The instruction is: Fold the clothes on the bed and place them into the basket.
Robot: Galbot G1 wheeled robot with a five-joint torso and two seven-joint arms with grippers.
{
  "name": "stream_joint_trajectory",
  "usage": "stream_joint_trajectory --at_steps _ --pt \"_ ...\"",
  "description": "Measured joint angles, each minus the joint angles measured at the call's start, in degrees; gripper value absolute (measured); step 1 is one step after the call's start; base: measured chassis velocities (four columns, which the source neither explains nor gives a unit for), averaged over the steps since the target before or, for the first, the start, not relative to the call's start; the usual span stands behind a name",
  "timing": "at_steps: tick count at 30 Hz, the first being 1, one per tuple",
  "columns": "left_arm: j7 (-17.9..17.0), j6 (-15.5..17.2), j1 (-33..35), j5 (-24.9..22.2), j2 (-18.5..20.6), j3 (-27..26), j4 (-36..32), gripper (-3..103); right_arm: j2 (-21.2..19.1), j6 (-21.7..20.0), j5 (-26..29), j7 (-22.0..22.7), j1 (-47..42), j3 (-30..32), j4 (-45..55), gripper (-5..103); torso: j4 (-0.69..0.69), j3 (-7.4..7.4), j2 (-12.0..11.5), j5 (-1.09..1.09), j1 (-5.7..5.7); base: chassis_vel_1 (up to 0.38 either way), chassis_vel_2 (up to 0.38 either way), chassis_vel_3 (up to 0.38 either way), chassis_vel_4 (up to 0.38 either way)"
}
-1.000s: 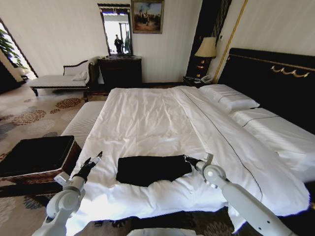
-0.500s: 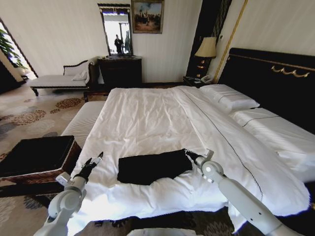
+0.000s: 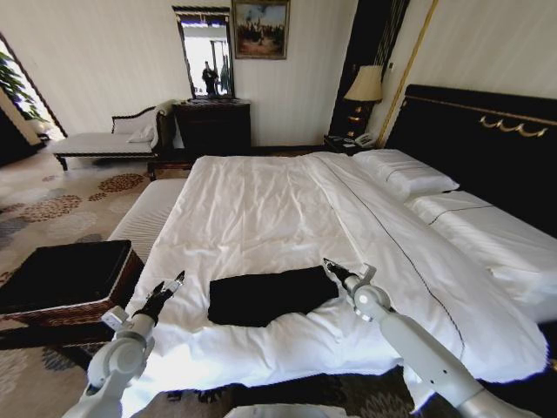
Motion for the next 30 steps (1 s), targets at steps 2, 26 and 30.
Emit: stream_joint_trajectory --at_steps 2,26,30 --pt "0.0 0.0 -0.2 0.2 -0.2 0.4 0.2 100 -0.2 -1.6 1.0 0.4 -0.4 0.0 0.4 45 0.00 0.00 0.0 0.01 0.00 0.000 0.000 0.000 0.000" --pt "0.1 -0.4 -0.4 0.2 -0.2 0.5 0.9 100 -1.7 -4.6 1.9 0.7 -2.0 0.0 3.0 47 0.00 0.00 0.0 0.00 0.00 0.000 0.000 0.000 0.000" --pt "0.1 -0.4 -0.5 0.2 -0.2 0.6 0.9 100 -1.6 -4.8 1.4 0.6 -2.1 -0.1 2.7 30 0.00 0.00 0.0 0.00 0.00 0.000 0.000 0.000 0.000"
